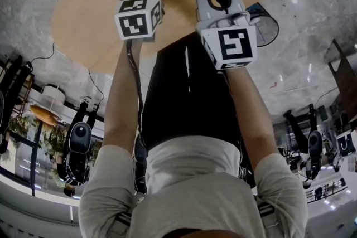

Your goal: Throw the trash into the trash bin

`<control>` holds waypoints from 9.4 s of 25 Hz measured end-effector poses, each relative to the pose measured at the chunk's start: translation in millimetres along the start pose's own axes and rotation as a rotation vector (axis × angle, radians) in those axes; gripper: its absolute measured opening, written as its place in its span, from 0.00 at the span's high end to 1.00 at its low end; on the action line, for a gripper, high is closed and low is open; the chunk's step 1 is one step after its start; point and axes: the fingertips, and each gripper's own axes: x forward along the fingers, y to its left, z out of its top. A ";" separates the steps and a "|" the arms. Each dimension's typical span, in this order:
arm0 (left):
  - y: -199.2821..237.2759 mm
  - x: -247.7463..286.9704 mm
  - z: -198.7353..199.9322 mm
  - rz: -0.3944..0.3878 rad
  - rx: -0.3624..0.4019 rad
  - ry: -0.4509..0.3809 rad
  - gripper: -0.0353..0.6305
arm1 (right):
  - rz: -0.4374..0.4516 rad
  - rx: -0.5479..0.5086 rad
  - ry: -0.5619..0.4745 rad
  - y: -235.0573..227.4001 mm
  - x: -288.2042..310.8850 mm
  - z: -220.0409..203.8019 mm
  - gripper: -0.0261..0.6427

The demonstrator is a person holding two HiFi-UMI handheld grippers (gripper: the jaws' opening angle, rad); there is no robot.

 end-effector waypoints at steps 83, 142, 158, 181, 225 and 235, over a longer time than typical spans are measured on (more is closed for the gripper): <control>-553.5 -372.5 12.9 -0.469 0.540 -0.602 0.92 | -0.749 -0.027 -0.537 -19.0 -629.7 102.2 0.95; -493.0 81.0 -257.5 -0.360 0.713 0.029 0.91 | -0.707 0.454 -0.151 -212.3 -436.4 -366.1 0.95; -461.5 195.3 -288.7 -0.283 0.686 0.126 0.91 | -0.659 0.506 -0.092 -241.8 -394.2 -431.6 0.95; -461.3 283.6 -319.6 -0.251 0.867 0.226 0.91 | -0.734 0.562 -0.152 -261.4 -394.4 -457.9 0.95; -526.5 138.7 -259.2 -0.419 0.815 0.185 0.92 | -0.712 0.561 -0.191 -227.8 -456.3 -348.5 0.95; -580.8 -47.6 -171.5 -0.548 0.828 -0.083 0.92 | -0.709 0.432 -0.285 -165.4 -520.9 -203.9 0.95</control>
